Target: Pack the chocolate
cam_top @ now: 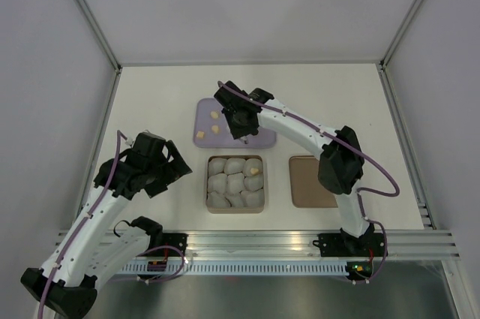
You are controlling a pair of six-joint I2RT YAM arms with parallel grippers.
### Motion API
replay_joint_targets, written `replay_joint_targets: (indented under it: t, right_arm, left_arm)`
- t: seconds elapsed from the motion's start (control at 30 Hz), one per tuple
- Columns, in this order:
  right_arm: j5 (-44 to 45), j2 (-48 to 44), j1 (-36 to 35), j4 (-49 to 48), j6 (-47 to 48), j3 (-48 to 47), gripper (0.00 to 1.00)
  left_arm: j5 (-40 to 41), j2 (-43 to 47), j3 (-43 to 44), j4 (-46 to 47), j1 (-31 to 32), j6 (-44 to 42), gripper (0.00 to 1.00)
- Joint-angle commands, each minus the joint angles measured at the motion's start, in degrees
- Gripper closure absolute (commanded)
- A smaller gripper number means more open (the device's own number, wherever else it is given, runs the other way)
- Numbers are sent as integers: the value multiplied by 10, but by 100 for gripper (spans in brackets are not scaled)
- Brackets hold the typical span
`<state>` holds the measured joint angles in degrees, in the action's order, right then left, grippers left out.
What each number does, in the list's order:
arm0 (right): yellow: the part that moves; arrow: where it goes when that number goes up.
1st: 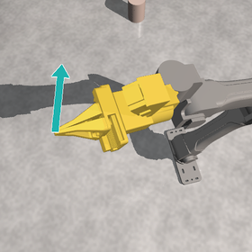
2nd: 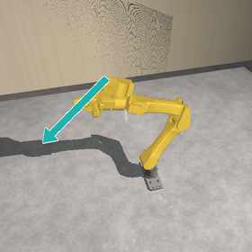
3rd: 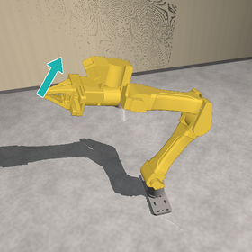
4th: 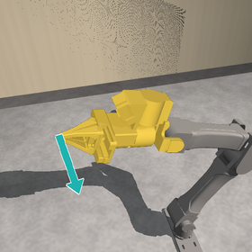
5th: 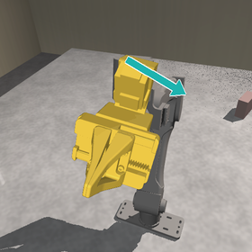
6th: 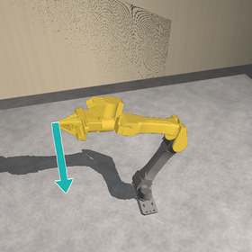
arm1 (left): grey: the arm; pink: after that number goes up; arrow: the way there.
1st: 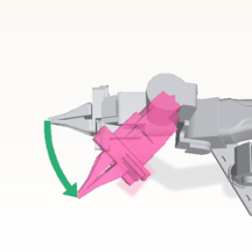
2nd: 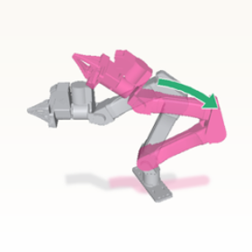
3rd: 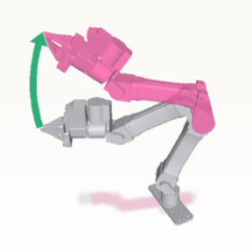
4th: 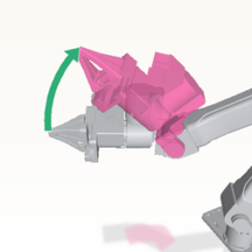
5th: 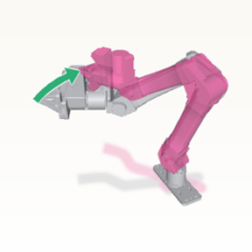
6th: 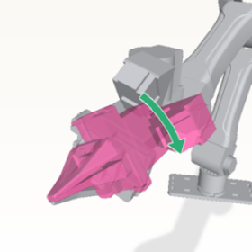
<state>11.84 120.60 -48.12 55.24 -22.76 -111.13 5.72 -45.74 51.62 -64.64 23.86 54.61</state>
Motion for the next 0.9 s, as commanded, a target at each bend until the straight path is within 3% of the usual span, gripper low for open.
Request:
replay_joint_targets:
  t: [0.0,0.23,0.47,0.87]
  right_arm:
    - [0,-88,-1,-1,-3,15,80]
    - [-9,-184,-42,48,-32,90,80]
    - [-23,-260,-125,56,-126,178,79]
    - [-1,-210,-152,26,-114,194,78]
  left_arm:
    - [-5,-3,2,12,-2,16,0]
    - [-13,-6,2,13,-1,23,0]
    - [-18,-12,3,14,-1,21,0]
    - [-18,-9,-3,17,-1,18,0]
